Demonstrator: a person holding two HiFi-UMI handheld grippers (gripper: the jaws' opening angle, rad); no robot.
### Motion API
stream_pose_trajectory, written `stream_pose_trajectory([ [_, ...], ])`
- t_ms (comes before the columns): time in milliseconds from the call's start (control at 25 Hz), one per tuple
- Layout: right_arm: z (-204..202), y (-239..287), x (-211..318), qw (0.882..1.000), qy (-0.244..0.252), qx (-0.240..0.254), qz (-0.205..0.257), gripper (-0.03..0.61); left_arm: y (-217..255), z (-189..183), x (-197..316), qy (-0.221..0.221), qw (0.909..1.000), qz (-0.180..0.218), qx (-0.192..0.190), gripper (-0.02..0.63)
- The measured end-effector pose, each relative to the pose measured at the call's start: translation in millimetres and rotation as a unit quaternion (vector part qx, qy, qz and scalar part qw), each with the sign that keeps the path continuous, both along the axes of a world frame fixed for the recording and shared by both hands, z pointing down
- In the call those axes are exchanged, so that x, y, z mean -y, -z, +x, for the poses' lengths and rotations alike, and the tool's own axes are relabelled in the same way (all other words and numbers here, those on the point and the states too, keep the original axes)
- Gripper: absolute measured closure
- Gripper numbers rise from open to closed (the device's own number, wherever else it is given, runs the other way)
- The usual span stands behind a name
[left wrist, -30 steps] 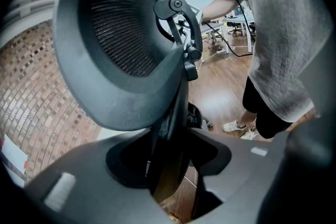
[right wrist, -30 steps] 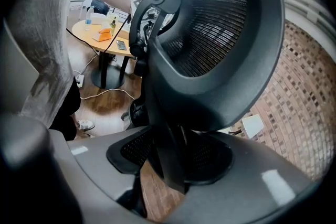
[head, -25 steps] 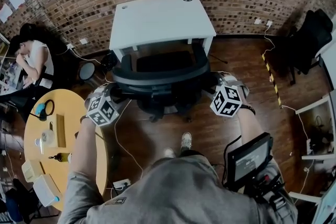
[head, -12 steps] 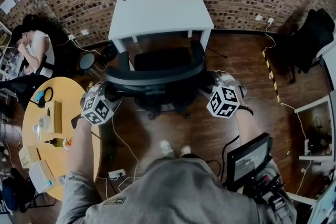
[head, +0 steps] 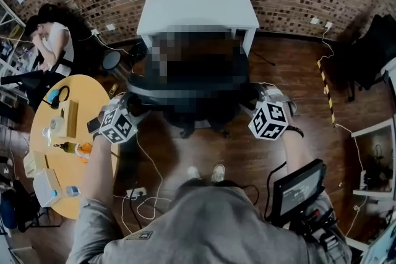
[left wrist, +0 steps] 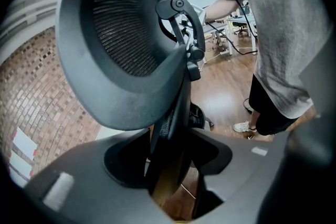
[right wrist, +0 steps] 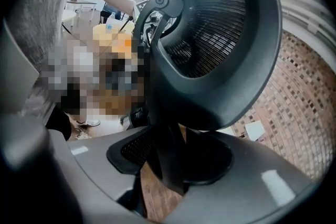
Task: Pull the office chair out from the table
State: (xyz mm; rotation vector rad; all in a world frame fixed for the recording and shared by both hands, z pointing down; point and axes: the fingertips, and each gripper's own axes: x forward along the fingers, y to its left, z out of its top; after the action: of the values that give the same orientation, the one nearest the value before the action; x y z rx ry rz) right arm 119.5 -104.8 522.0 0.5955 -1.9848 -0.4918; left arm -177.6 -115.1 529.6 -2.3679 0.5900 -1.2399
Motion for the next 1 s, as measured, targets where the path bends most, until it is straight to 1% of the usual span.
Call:
stream_pose_trajectory([
  [240, -2.0, -4.0, -32.6, 1.000, -0.009, -0.003, -0.006, 0.365, -3.9, -1.8, -29.5, -0.012, 0.9999, 0.002, -0.002, 0.402],
  [440, -5.9, -3.1, -56.0, 0.999, -0.032, -0.004, -0.005, 0.362, -0.1, -5.4, -47.4, -0.033, 0.9993, 0.017, -0.009, 0.403],
  [800, -14.1, -0.6, -97.4, 0.998, -0.063, -0.012, -0.013, 0.359, 3.5, -12.8, -79.2, -0.058, 0.9978, 0.025, -0.018, 0.405],
  [1000, -12.0, -0.4, -117.0, 0.998, -0.062, -0.012, -0.017, 0.360, 3.6, -10.2, -97.6, -0.064, 0.9976, 0.021, -0.016, 0.407],
])
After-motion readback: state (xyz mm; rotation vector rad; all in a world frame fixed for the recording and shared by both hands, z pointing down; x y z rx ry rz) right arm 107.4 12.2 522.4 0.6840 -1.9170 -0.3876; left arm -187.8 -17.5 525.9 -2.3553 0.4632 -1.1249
